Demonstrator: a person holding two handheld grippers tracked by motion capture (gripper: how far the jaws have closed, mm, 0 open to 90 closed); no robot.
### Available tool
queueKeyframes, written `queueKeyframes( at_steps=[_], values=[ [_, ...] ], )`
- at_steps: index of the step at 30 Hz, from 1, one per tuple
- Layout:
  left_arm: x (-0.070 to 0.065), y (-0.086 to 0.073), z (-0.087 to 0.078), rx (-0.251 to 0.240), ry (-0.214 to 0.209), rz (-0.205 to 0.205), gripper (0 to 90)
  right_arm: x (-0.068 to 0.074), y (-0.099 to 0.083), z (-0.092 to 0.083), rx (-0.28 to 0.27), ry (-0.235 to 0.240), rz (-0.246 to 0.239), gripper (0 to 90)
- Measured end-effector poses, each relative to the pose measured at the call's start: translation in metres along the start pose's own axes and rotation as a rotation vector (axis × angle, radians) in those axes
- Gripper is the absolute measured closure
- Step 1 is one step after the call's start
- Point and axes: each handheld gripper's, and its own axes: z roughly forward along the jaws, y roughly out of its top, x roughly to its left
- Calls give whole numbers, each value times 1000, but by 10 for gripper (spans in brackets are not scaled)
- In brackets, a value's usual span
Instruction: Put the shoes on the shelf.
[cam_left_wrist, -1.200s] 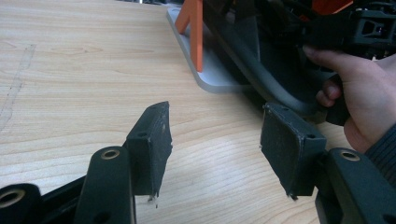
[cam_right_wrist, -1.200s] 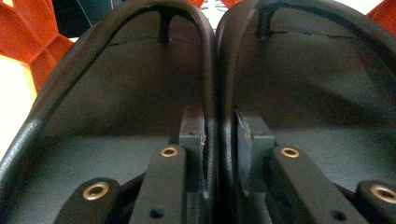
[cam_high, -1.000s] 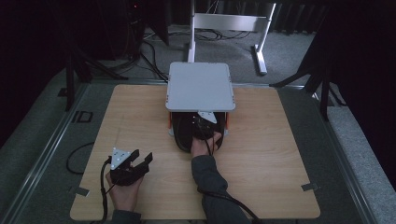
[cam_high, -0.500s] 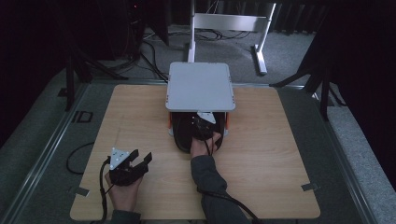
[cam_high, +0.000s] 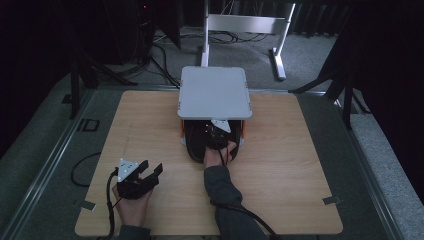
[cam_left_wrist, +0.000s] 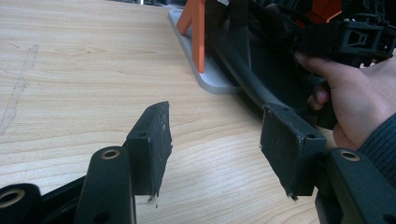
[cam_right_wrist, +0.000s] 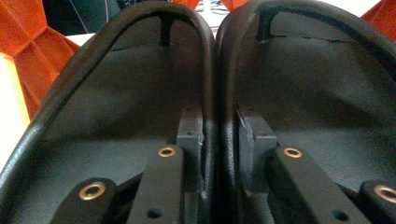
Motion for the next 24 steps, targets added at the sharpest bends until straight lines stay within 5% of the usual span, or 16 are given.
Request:
queueKeyframes(
  at_steps=[16,24],
  values=[
    [-1,-1,1,6,3,5,433,1,1,-10,-58,12,-56,549],
    [1,-3,3,15,10,9,433,-18,-5,-35,-66,45,-89,495]
  ],
)
